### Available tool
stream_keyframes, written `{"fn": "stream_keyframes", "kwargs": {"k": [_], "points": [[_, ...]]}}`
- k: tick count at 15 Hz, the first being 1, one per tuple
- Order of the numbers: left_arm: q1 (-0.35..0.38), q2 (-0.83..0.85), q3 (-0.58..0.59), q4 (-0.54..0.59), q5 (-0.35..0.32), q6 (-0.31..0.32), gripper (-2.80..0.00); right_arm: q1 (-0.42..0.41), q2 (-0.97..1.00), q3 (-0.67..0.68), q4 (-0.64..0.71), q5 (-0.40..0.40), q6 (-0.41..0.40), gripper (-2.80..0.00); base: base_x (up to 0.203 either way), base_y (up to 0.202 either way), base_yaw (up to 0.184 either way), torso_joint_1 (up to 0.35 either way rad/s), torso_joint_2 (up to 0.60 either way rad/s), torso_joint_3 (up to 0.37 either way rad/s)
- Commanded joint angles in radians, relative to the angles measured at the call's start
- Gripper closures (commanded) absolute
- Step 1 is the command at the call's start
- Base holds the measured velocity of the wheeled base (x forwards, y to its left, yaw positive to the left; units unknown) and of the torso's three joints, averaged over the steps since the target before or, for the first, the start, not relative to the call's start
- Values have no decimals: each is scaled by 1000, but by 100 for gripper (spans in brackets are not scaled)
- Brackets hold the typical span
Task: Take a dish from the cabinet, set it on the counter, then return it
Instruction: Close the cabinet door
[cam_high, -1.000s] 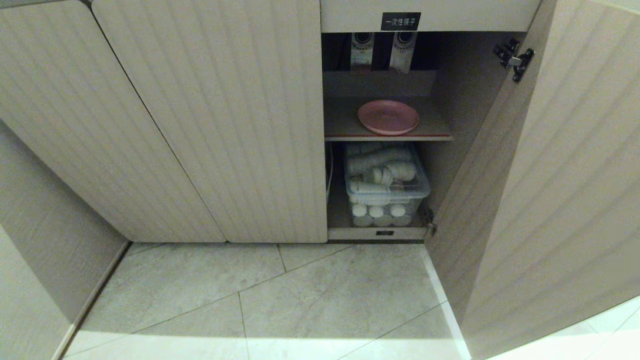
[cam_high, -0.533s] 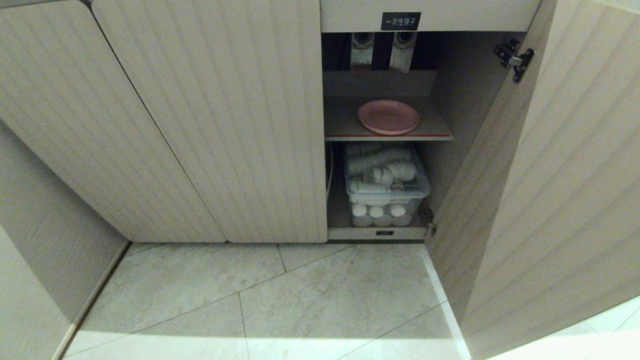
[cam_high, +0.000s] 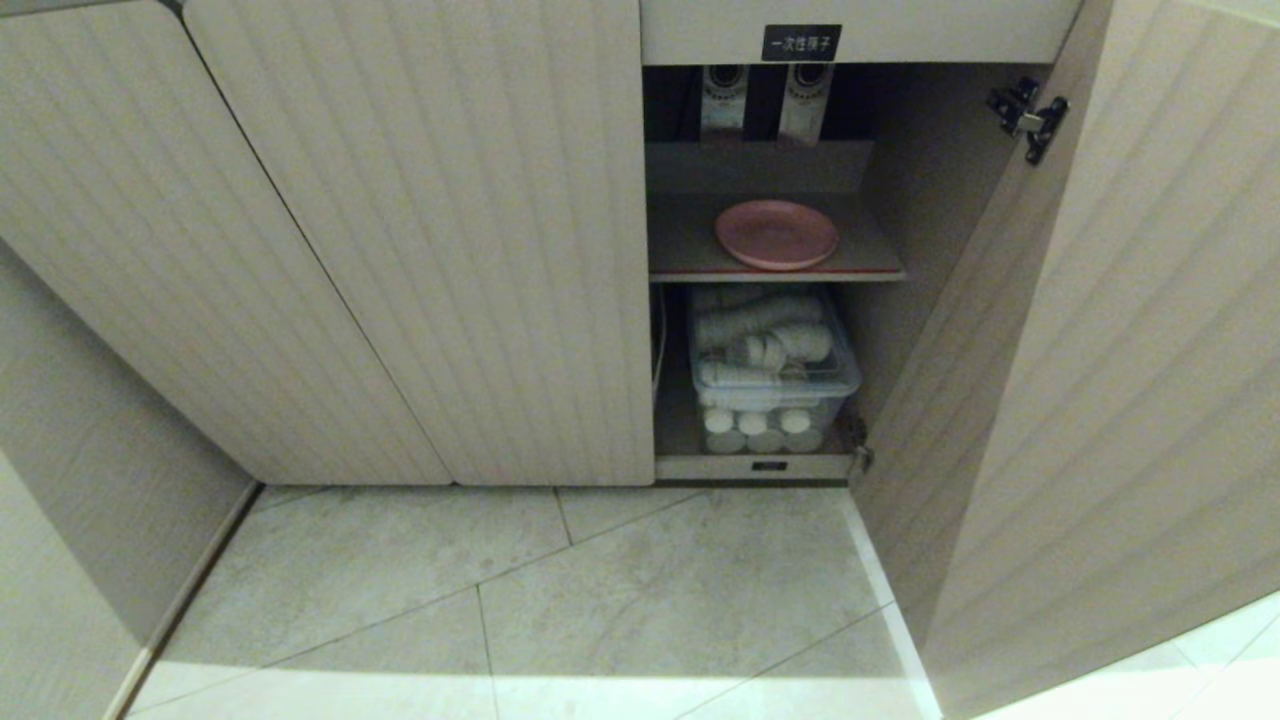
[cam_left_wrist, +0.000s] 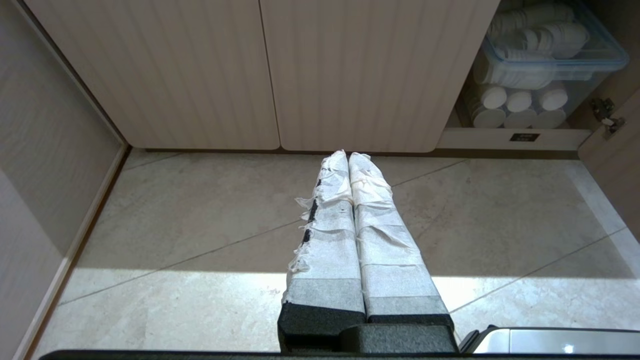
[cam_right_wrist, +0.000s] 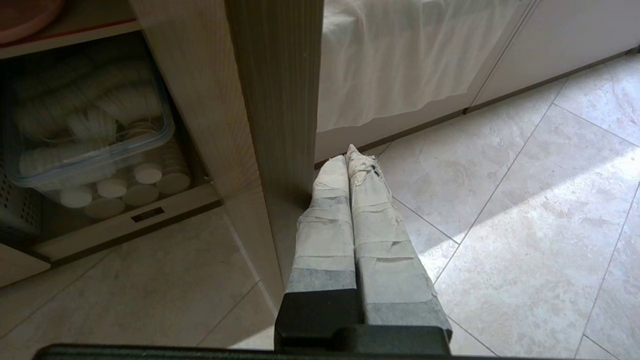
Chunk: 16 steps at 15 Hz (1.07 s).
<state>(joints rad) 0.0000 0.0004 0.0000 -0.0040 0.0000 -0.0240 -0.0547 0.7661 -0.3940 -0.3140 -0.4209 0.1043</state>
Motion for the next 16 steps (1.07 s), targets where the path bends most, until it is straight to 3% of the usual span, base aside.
{"fn": "stream_keyframes", "kwargs": {"k": [1,16], "points": [[0,0,0,-1,0,-1,0,-1,8,0,-3,-3,0,0,0,0,0,0,0,0],[0,0,0,-1,0,-1,0,-1,75,15,36,-1,32,0,0,0,0,0,0,0]]}}
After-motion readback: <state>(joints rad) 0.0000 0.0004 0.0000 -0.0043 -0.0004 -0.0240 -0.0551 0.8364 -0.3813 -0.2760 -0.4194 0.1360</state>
